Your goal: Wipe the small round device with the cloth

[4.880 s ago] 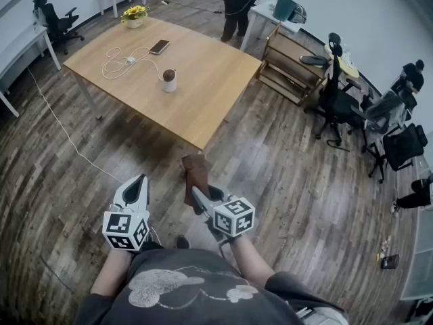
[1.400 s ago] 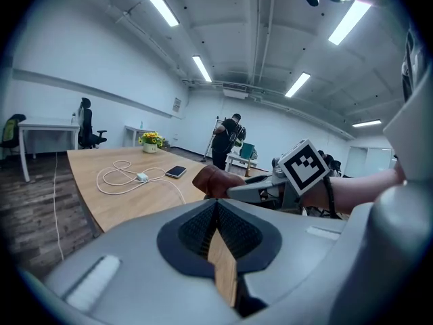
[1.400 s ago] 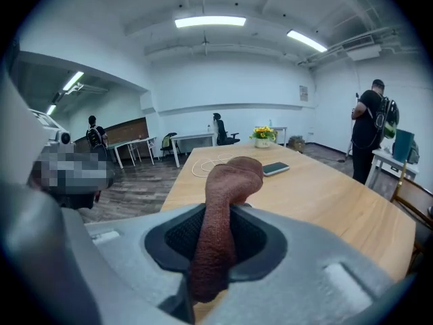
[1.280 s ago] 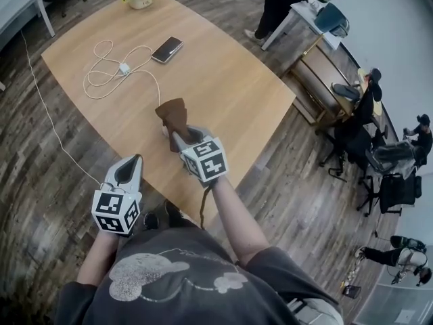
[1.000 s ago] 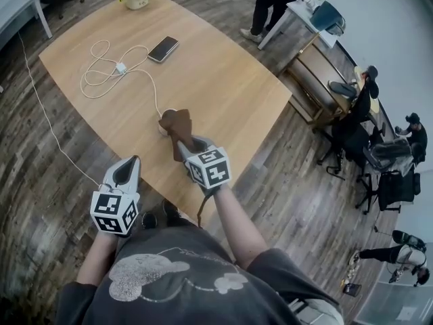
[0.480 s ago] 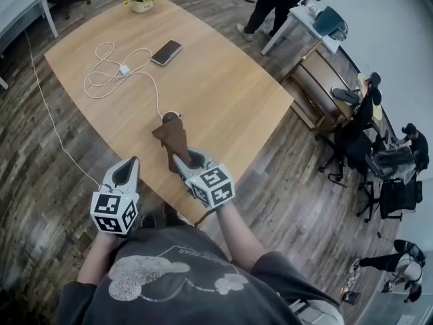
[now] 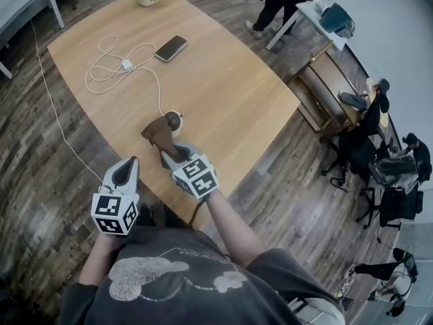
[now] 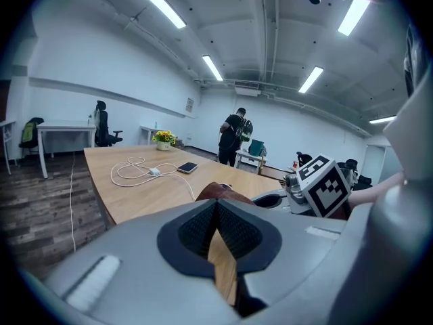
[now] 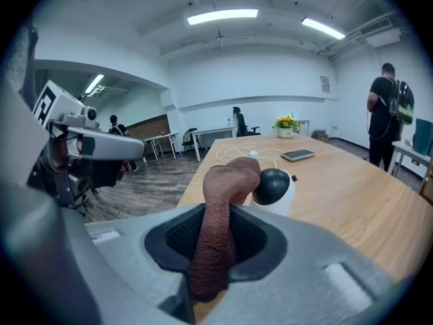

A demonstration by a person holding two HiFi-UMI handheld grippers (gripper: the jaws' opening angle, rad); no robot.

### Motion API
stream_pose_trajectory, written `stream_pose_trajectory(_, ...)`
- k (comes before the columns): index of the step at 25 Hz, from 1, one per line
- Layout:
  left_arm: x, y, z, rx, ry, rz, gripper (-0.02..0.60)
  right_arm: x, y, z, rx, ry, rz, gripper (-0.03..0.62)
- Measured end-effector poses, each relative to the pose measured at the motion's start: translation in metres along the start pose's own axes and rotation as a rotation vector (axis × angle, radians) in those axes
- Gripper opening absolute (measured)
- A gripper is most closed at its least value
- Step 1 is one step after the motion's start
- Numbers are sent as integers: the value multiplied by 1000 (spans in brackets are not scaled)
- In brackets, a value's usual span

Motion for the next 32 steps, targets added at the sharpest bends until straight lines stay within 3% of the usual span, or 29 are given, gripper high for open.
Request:
stream_pose_trajectory(7,2,-6,-14,-7,-60,-44,18,17,-25,16,109,-59,-126,80)
stream_pose_trajectory(17,6,-3,-37,31,-115,-65,18,25,-56,4,131,-95,-273,80)
stream_pose_trajectory(22,11,2,-40,47,-135,-59,18,-2,-43,-7,143,-109,-162,80)
stream_pose_trajectory(26,14,10,-38,65,-155,-49,18,-42,-21,-2,176,-164,1,80)
stream_pose_trajectory(32,16,15,-35,83,-178,-54,18,-68,-8,27,192,-274,107,80)
Point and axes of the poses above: the fingertips, and each gripper's own axes: x forward along the fingers, z to its right, y out of its top, the point moved 4 cm from there along -x, backward along the fingers, and after that the axes turned 14 degrees about -y, right-handed, at the moved point
